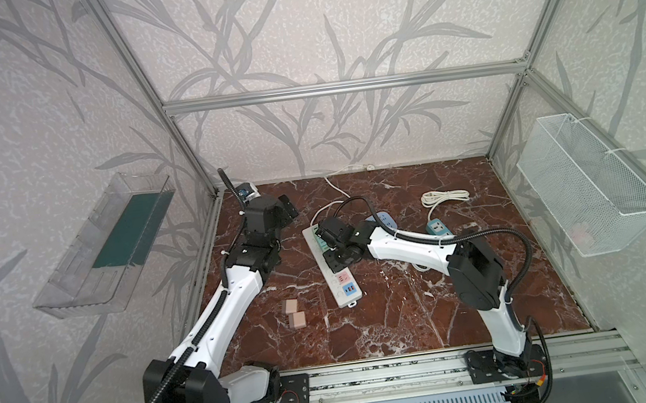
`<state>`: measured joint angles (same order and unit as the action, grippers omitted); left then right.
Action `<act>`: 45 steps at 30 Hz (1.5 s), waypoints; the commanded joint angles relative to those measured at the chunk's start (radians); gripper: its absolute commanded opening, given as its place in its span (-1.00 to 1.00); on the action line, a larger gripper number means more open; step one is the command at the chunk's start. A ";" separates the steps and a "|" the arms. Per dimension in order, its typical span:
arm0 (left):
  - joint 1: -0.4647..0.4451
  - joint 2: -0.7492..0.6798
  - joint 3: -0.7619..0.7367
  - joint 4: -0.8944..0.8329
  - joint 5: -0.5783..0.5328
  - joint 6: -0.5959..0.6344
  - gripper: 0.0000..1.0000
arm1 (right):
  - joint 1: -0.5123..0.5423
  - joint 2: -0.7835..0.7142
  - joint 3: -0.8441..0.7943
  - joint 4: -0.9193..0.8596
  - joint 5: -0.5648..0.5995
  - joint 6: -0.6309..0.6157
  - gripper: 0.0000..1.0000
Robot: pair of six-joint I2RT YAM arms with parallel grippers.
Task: Insert the plug
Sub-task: 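Lower the teal adapter onto the white strip's fourth socket with the right gripper, then press the adapter in, open the right gripper and lift away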
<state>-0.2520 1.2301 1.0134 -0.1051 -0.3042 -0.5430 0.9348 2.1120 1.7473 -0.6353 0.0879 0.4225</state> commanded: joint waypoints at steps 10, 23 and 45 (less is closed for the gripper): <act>0.016 -0.020 -0.003 -0.008 0.028 -0.028 0.85 | 0.016 0.109 0.096 -0.145 0.142 0.012 -1.00; 0.025 -0.035 -0.013 0.006 0.019 -0.023 0.85 | 0.015 0.195 0.090 -0.132 0.103 -0.005 -1.00; 0.033 -0.047 -0.038 0.056 0.036 -0.020 0.87 | 0.002 0.023 0.080 -0.083 0.009 -0.073 0.02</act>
<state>-0.2256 1.2095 0.9901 -0.0788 -0.2653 -0.5522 0.9451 2.1979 1.8256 -0.6907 0.1295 0.3893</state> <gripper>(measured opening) 0.934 0.496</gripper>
